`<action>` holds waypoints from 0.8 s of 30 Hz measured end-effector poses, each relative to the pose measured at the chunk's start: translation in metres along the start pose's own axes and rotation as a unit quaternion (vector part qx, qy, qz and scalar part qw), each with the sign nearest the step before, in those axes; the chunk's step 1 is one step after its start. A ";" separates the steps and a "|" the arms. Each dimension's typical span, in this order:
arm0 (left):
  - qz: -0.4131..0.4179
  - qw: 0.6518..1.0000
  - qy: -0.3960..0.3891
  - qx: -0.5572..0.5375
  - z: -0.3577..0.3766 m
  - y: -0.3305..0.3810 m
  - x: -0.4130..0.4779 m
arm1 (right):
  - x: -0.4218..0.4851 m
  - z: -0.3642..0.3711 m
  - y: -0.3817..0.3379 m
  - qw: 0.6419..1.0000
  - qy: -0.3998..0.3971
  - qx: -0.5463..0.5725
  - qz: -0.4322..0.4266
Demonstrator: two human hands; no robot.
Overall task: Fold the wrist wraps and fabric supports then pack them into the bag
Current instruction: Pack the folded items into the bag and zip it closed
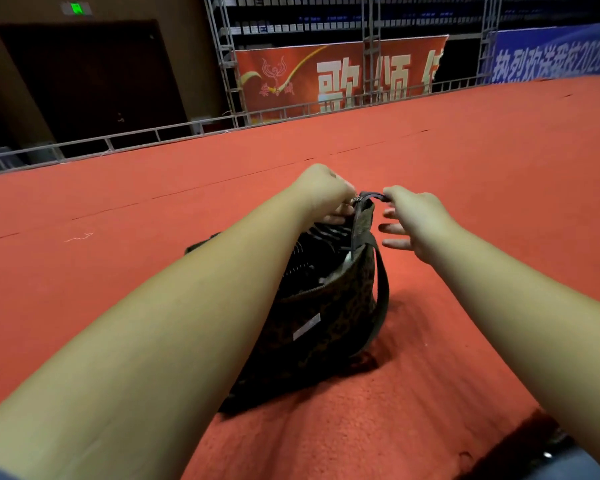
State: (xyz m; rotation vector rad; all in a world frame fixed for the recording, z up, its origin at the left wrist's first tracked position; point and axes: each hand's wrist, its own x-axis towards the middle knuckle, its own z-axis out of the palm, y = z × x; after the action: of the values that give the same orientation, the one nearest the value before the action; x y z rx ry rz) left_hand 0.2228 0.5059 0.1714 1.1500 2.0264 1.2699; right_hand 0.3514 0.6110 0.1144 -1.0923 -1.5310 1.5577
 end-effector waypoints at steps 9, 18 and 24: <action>-0.027 0.998 0.042 0.030 -0.022 0.006 -0.006 | -0.012 0.015 -0.017 0.911 -0.077 -0.309 -0.262; -0.036 0.998 0.007 0.050 -0.018 -0.006 -0.010 | 0.001 0.012 -0.008 0.931 -0.031 -0.253 -0.263; -0.056 0.994 -0.061 0.066 -0.010 -0.008 -0.010 | 0.001 0.011 0.007 0.982 0.008 -0.074 -0.175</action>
State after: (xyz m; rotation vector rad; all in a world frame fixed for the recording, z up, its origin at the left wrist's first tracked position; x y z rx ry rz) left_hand 0.2175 0.4904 0.1684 1.1275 2.0769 1.0010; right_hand 0.3411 0.6069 0.1064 -0.8527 -1.7413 1.2090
